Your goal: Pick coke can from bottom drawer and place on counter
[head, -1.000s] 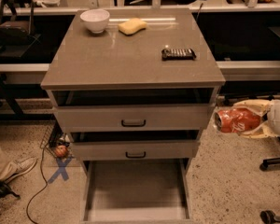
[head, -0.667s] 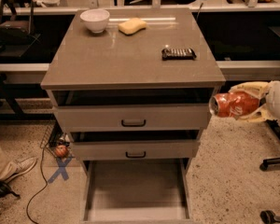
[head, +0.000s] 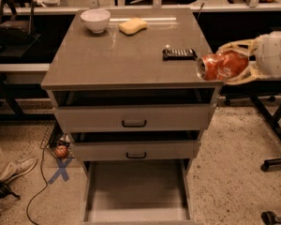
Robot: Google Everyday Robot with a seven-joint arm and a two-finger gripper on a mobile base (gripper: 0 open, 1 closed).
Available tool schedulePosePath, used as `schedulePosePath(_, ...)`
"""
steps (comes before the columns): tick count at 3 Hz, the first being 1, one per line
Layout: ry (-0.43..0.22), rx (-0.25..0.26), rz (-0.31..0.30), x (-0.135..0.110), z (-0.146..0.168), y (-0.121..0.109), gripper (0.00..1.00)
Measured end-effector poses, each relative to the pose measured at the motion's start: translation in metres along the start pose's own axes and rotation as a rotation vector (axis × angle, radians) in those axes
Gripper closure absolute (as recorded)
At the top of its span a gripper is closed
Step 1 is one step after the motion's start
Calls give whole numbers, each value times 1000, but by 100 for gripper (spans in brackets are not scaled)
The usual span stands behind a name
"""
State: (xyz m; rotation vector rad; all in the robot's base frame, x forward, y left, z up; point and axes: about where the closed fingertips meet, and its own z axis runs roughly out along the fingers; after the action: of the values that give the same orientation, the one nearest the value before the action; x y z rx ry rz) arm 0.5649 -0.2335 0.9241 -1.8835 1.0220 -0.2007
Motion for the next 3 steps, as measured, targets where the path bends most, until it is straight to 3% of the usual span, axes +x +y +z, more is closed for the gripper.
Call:
schedulePosePath(1,-41,-44,-8,-14,27,-39,100)
schedulePosePath(3,-67,-51,-20,-25,42,-50,100)
